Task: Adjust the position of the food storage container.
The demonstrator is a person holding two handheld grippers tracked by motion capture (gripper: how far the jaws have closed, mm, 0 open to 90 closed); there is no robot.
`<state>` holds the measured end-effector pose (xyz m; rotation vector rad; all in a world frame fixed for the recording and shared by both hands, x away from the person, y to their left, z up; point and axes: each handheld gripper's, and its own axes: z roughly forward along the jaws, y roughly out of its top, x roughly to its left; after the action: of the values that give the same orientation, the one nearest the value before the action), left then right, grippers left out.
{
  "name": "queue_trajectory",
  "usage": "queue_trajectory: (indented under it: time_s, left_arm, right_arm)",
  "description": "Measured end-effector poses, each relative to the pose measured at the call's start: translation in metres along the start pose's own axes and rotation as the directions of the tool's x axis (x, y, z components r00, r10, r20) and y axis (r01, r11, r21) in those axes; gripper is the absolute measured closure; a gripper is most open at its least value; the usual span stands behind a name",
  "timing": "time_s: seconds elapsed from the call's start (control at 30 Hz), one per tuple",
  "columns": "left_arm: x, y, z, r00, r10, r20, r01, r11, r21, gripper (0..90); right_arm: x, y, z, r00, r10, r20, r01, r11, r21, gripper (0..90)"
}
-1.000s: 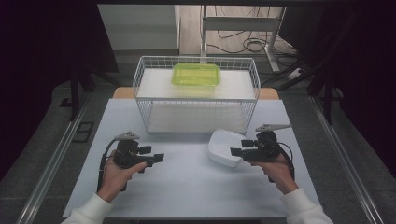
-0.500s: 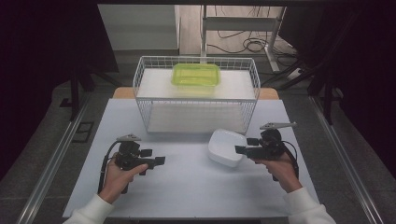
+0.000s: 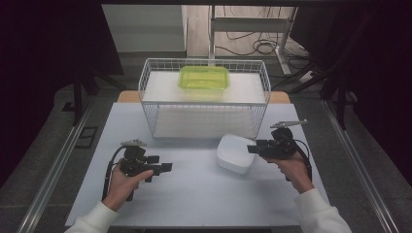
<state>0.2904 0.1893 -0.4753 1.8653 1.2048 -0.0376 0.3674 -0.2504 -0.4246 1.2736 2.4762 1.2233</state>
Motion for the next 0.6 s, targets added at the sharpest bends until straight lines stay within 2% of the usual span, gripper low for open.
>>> queue_trajectory:
  time_s: [0.17, 0.2, 0.37, 0.4, 0.43, 0.6]
  left_arm:
    - [0.000, -0.001, 0.002, 1.0000, 0.004, 0.004, -0.004, 0.9999, 0.014, 24.5]
    - [0.000, -0.002, 0.003, 1.0000, 0.002, 0.004, -0.002, 0.9998, 0.020, 24.4]
    - [0.002, -0.003, 0.006, 1.0000, -0.003, 0.004, 0.003, 0.9994, 0.035, 24.2]
    - [0.002, -0.003, 0.006, 1.0000, -0.003, 0.004, 0.003, 0.9994, 0.035, 24.2]
    - [0.002, -0.004, 0.007, 1.0000, -0.003, 0.004, 0.003, 0.9992, 0.039, 24.2]
    - [0.003, -0.004, 0.008, 1.0000, -0.007, 0.003, 0.006, 0.9989, 0.047, 24.2]
  right_arm:
    - [-0.004, 0.011, 0.011, 0.9992, -0.027, 0.029, 0.026, 0.999, 0.036, 50.9]
    - [-0.007, 0.018, 0.017, 0.9983, -0.037, 0.046, 0.034, 0.998, 0.051, 52.9]
    - [-0.009, 0.033, 0.030, 0.9903, -0.094, 0.102, 0.086, 0.993, 0.081, 64.0]
    - [-0.009, 0.033, 0.030, 0.9903, -0.094, 0.102, 0.086, 0.993, 0.081, 64.0]
    - [-0.010, 0.038, 0.038, 0.9834, -0.122, 0.134, 0.109, 0.989, 0.098, 71.3]
    - [-0.013, 0.046, 0.054, 0.9679, -0.184, 0.171, 0.165, 0.979, 0.121, 88.0]
